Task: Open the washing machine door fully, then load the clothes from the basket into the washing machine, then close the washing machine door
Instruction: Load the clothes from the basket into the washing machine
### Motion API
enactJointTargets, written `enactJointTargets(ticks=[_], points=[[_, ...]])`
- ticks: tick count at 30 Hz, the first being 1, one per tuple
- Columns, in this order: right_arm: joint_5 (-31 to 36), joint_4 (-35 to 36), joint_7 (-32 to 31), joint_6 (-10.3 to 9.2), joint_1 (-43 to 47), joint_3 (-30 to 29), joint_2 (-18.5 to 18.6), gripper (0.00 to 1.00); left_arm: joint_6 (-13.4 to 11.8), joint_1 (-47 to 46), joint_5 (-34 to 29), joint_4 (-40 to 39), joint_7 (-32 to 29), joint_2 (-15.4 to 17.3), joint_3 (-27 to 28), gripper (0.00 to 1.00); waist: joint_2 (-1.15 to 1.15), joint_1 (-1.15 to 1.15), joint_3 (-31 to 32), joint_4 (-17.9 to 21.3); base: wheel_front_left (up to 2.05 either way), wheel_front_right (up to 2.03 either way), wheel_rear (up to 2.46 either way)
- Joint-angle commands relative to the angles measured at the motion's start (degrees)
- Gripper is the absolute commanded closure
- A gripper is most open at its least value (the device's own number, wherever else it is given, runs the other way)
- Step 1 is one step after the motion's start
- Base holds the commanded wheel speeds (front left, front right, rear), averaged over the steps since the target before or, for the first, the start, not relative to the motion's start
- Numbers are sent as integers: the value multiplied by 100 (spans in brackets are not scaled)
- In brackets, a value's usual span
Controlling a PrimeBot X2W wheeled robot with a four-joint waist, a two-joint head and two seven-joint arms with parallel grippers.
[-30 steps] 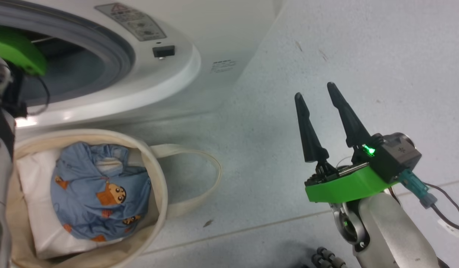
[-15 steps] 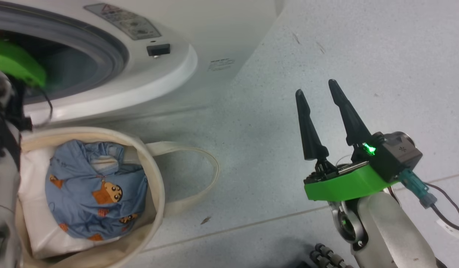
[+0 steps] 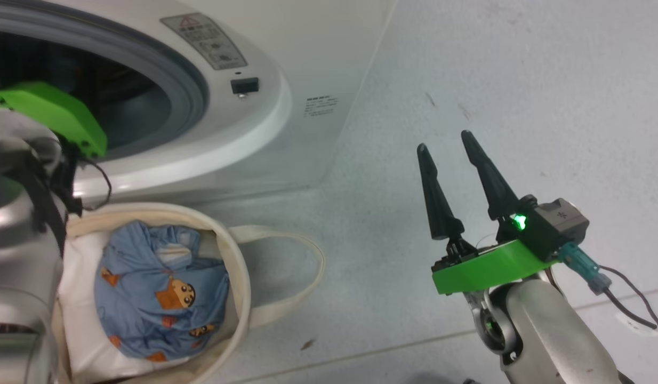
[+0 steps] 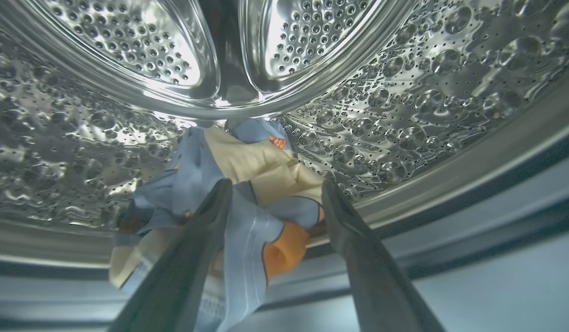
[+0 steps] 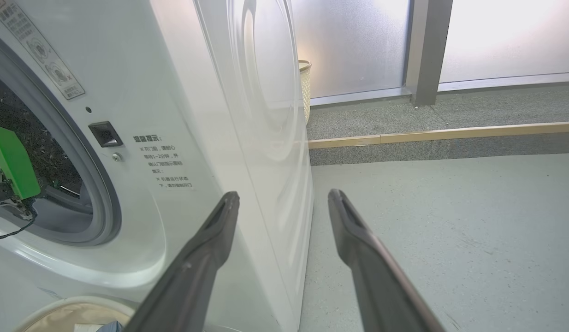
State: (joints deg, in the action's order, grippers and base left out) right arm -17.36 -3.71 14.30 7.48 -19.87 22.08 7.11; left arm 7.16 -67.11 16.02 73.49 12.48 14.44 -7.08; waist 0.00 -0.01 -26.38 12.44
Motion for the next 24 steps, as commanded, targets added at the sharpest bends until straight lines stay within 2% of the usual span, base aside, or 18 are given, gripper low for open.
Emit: enactJointTargets(ticks=[1,9,13,24], points=[[-36,132,70,1,-71,130,17,0,30,84,47,-82,58,225,48,0,0,1,171,-65,0,0,0],[-252,-73,70,1,-67,203,77,0,32,566,178,-5,92,220,-124,0,0,1,655,-197,0,0,0],[-343,-125,70,1,-16,206,94,0,32,824,256,-185,226,115,-122,0,0,1,900,-329,0,0,0],[-427,-156,70,1,204,146,247,0,32,2570,359,-2601,251,-90,247,0,0,1,1473,-825,0,0,0]])
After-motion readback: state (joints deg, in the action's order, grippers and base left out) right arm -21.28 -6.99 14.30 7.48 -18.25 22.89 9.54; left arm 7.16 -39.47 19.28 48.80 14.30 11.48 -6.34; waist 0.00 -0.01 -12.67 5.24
